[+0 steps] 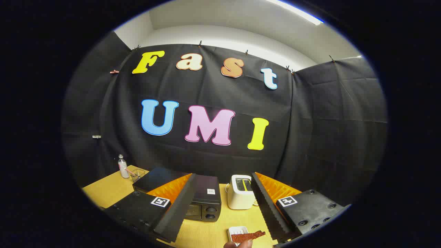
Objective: Open the toaster oven, put the food inside, and close the toaster oven door.
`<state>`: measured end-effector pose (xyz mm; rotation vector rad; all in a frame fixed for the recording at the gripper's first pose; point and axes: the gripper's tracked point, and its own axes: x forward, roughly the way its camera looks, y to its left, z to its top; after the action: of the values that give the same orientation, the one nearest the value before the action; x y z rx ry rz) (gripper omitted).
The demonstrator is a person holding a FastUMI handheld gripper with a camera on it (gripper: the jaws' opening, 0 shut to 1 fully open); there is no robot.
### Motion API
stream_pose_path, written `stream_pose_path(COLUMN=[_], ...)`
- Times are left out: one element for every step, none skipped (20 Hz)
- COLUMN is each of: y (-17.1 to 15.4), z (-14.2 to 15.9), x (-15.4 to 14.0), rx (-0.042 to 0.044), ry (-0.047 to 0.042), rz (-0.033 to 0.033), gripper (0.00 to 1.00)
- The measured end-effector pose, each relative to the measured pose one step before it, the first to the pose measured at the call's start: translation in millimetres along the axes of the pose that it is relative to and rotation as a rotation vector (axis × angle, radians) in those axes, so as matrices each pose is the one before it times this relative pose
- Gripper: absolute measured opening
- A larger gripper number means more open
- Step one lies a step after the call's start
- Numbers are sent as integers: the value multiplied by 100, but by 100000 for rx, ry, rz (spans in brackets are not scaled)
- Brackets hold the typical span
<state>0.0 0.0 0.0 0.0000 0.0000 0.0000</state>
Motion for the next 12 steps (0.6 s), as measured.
stream_pose_path(y=[76, 138, 173, 15, 94, 69, -21, -44, -48, -129, -42, -37], z=[-80, -154, -48, -129, 5, 3, 68, -31, 134, -12, -31, -137], x=[-14, -240, -59, -162, -104, -65, -162, -92, -37, -96, -33, 29], rx=[-65, 273, 288, 167, 53, -87, -237, -329, -279, 11, 347, 439], ry=[205, 263, 115, 49, 80, 34, -21, -283, -179, -104, 142, 210], rz=[-31, 257, 23, 60, 81, 115, -25, -49, -162, -243, -24, -84], gripper=[97, 97, 97, 97, 97, 97, 97, 97, 97, 97, 97, 97])
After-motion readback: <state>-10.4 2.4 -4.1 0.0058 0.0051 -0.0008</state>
